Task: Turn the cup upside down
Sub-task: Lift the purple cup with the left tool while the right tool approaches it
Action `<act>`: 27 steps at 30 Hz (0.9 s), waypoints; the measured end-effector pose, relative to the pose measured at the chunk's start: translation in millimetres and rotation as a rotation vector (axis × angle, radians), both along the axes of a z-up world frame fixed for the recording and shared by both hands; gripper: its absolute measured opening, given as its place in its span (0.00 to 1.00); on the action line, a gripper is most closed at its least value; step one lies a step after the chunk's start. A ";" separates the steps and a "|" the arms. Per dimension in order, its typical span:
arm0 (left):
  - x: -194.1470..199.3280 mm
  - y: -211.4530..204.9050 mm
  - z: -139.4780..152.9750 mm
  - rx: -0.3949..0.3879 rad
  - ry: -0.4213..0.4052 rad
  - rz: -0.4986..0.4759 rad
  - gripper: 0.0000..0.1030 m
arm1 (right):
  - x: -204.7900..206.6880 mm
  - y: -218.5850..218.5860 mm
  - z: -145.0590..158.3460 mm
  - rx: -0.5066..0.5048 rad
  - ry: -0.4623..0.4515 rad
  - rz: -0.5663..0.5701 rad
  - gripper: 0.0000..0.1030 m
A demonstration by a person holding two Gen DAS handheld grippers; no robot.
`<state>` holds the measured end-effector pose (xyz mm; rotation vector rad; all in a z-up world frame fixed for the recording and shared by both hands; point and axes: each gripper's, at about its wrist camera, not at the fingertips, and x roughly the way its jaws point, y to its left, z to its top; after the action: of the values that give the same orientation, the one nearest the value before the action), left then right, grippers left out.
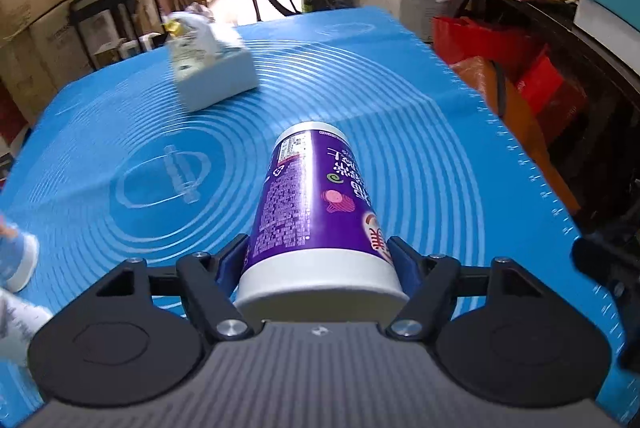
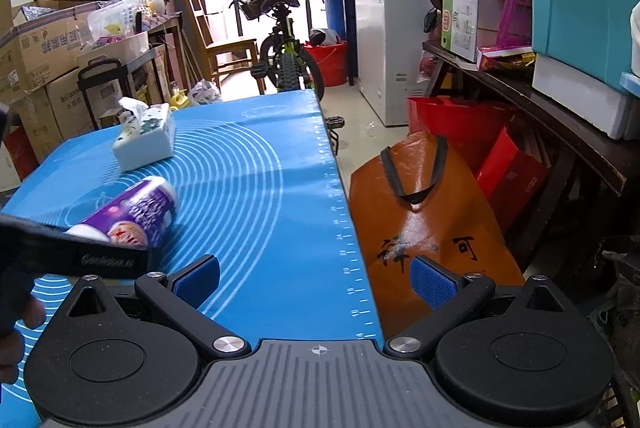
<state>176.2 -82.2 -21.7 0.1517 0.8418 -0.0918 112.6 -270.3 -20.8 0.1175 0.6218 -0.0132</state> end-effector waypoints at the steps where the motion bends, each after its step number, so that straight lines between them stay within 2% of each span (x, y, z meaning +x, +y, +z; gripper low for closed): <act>1: -4.3 6.1 2.0 -0.002 -0.006 0.009 0.72 | -2.0 3.4 1.7 0.001 -0.002 0.005 0.98; 11: -41.6 54.4 4.2 -0.044 0.004 0.080 0.72 | -15.7 41.8 9.6 0.009 0.016 0.067 0.98; 22: -55.4 69.6 -5.6 -0.053 0.004 0.080 0.73 | -17.6 74.7 -2.1 0.010 0.075 0.107 0.98; 23: -56.0 70.5 -5.8 -0.054 0.003 0.081 0.74 | -18.2 75.4 -2.3 0.006 0.076 0.107 0.97; 25: -57.9 70.5 -5.3 -0.045 -0.008 0.084 0.84 | -19.1 74.8 -1.8 0.004 0.078 0.105 0.98; 27: -59.1 70.8 -4.0 -0.040 -0.019 0.087 0.85 | -20.2 73.7 -0.7 0.006 0.080 0.103 0.97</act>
<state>117.2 -11.4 -25.7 0.0783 0.8260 -0.0257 92.4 -196.7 -21.5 0.0912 0.7070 0.0839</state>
